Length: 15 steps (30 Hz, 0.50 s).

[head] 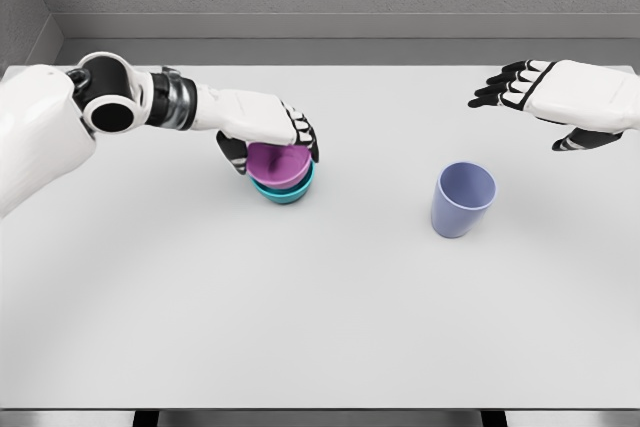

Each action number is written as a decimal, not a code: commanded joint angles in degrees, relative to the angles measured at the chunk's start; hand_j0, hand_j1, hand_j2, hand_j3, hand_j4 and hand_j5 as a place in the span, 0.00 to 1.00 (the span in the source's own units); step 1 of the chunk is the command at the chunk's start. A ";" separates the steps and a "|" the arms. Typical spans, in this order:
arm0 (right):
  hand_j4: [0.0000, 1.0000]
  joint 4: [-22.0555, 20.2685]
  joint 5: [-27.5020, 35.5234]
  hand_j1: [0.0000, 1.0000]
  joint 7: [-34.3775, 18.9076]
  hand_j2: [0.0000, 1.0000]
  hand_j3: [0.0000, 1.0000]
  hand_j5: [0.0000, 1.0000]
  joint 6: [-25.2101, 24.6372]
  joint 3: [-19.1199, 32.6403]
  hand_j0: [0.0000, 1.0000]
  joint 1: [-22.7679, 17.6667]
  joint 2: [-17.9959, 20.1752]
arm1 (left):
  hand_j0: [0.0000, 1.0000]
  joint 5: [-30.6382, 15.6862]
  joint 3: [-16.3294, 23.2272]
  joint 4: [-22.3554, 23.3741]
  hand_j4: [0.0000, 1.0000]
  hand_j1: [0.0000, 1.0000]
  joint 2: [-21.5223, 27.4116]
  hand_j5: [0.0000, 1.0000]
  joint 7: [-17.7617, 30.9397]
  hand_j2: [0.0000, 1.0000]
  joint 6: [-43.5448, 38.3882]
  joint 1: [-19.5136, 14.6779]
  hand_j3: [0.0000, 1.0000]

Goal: Stacking bowl and cup with both arms

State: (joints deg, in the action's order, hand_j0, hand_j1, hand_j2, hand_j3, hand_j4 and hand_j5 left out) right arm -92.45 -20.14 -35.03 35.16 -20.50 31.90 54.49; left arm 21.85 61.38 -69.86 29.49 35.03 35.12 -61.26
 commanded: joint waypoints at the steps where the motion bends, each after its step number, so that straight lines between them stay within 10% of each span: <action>1: 1.00 -0.01 0.27 1.00 0.03 1.00 1.00 1.00 -0.16 0.02 1.00 0.00 0.09 | 0.67 -0.14 -0.03 0.07 0.67 0.67 -0.13 0.67 -0.03 0.67 -0.12 0.00 0.67; 15: 1.00 -1.77 0.27 1.00 0.03 1.00 1.00 1.00 -0.16 -0.50 1.00 0.00 0.09 | 0.97 -0.23 0.50 0.07 0.97 0.97 -0.13 0.97 -0.03 0.97 -0.12 0.00 0.97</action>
State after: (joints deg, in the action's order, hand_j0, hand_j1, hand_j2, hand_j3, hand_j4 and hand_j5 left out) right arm -93.95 -20.13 -35.03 35.16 -20.95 31.90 54.49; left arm 21.93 61.89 -69.79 29.44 35.01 35.14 -61.26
